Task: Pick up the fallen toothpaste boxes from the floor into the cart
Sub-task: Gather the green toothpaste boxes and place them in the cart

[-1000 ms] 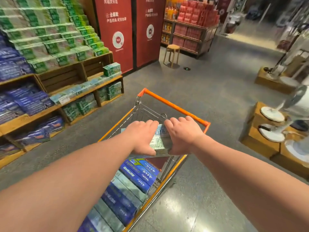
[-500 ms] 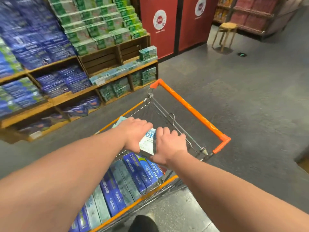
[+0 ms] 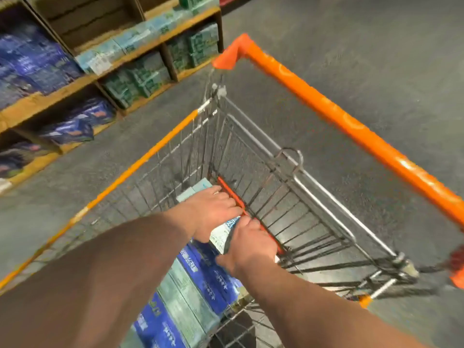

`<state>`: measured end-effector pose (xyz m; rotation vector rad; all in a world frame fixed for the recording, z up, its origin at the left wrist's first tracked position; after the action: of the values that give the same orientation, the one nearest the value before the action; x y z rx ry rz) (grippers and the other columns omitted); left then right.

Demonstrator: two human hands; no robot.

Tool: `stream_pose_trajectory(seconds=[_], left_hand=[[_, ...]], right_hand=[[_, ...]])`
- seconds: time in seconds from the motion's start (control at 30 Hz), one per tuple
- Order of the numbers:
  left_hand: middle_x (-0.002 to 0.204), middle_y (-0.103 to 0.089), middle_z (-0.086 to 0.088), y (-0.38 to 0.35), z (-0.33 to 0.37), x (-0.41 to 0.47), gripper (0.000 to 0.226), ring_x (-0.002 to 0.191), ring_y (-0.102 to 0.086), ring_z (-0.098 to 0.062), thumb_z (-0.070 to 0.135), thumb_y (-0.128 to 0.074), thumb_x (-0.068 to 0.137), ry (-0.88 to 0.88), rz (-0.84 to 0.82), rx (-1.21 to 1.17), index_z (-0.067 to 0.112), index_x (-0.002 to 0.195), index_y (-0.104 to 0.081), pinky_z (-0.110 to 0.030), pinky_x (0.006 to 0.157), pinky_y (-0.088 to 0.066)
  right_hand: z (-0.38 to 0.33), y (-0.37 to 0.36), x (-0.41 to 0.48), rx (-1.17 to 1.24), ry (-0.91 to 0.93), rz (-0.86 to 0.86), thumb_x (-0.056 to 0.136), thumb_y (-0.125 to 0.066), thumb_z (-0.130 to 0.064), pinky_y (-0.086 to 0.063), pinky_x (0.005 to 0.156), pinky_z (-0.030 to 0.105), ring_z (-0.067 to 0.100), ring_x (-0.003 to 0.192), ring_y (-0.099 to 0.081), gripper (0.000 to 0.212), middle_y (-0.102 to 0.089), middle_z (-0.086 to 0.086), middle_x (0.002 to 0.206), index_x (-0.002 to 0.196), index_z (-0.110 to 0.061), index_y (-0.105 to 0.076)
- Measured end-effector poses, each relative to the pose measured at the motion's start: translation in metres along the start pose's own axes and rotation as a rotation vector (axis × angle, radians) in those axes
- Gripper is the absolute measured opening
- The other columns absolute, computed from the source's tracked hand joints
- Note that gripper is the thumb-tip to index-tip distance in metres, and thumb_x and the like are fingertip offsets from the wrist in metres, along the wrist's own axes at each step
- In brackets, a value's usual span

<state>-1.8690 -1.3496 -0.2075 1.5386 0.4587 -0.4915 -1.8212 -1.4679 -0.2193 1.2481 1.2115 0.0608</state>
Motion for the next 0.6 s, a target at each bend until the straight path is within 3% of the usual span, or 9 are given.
stream_pose_trajectory(seconds=[0.17,0.27,0.37,0.43,0.5,0.6], left_hand=[[0.120,-0.057,0.002,-0.059,0.001,0.030,0.072,0.116,-0.053,-0.025,0.026,-0.073,0.064,-0.107,0.065,-0.022,0.024,0.132,-0.050,-0.048,0.114,-0.029],[0.123,-0.054,0.004,-0.069,0.001,0.035,0.079,0.120,-0.048,-0.023,0.025,-0.075,0.062,-0.124,0.108,-0.020,0.026,0.136,-0.047,-0.048,0.120,-0.020],[0.131,-0.050,0.003,-0.071,0.000,0.033,0.092,0.128,-0.044,-0.023,0.029,-0.078,0.059,-0.123,0.133,-0.041,0.026,0.143,-0.041,-0.048,0.125,-0.008],[0.145,-0.041,-0.001,-0.072,-0.001,0.029,0.101,0.139,-0.034,-0.027,0.030,-0.079,0.062,-0.083,0.099,-0.024,0.025,0.152,-0.032,-0.049,0.126,0.004],[0.159,-0.023,-0.006,-0.078,-0.002,0.022,0.111,0.151,-0.013,-0.033,0.032,-0.078,0.067,0.021,0.011,-0.014,0.027,0.159,-0.016,-0.054,0.122,0.015],[0.168,0.000,-0.008,-0.089,-0.004,0.013,0.124,0.155,0.011,-0.034,0.031,-0.079,0.070,0.133,-0.073,-0.050,0.033,0.160,0.007,-0.061,0.120,0.014]], right_hand=[[0.006,-0.052,0.031,0.028,-0.076,-0.056,0.061,-0.079,-0.067,-0.054,0.088,0.047,0.031,0.114,-0.058,0.107,-0.040,0.010,0.125,0.132,-0.007,-0.024],[0.008,-0.063,0.034,0.022,-0.088,-0.035,0.065,-0.073,-0.071,-0.055,0.087,0.050,0.030,0.111,-0.058,0.105,-0.038,0.009,0.123,0.131,-0.007,-0.022],[0.008,-0.067,0.031,-0.011,-0.080,-0.030,0.072,-0.064,-0.074,-0.052,0.090,0.053,0.033,0.116,-0.052,0.114,-0.036,0.011,0.129,0.143,-0.004,-0.010],[0.006,-0.066,0.028,-0.042,-0.074,-0.027,0.073,-0.061,-0.076,-0.050,0.091,0.053,0.033,0.120,-0.047,0.121,-0.034,0.013,0.135,0.150,-0.004,-0.001],[0.005,-0.063,0.026,-0.075,-0.061,-0.054,0.073,-0.059,-0.079,-0.047,0.094,0.051,0.033,0.126,-0.043,0.126,-0.031,0.014,0.143,0.154,-0.006,0.005],[0.004,-0.058,0.024,-0.106,-0.032,-0.080,0.074,-0.060,-0.079,-0.045,0.097,0.050,0.033,0.132,-0.040,0.128,-0.030,0.013,0.149,0.156,-0.007,0.007]])
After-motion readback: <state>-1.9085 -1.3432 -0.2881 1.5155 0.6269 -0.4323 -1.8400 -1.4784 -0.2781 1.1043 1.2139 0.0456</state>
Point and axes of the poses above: each hand's wrist, its own x-axis towards the middle knuckle, its own y-axis out of the back of the hand, z = x × y, the point moved 3 cm from there along x, towards the middle knuckle
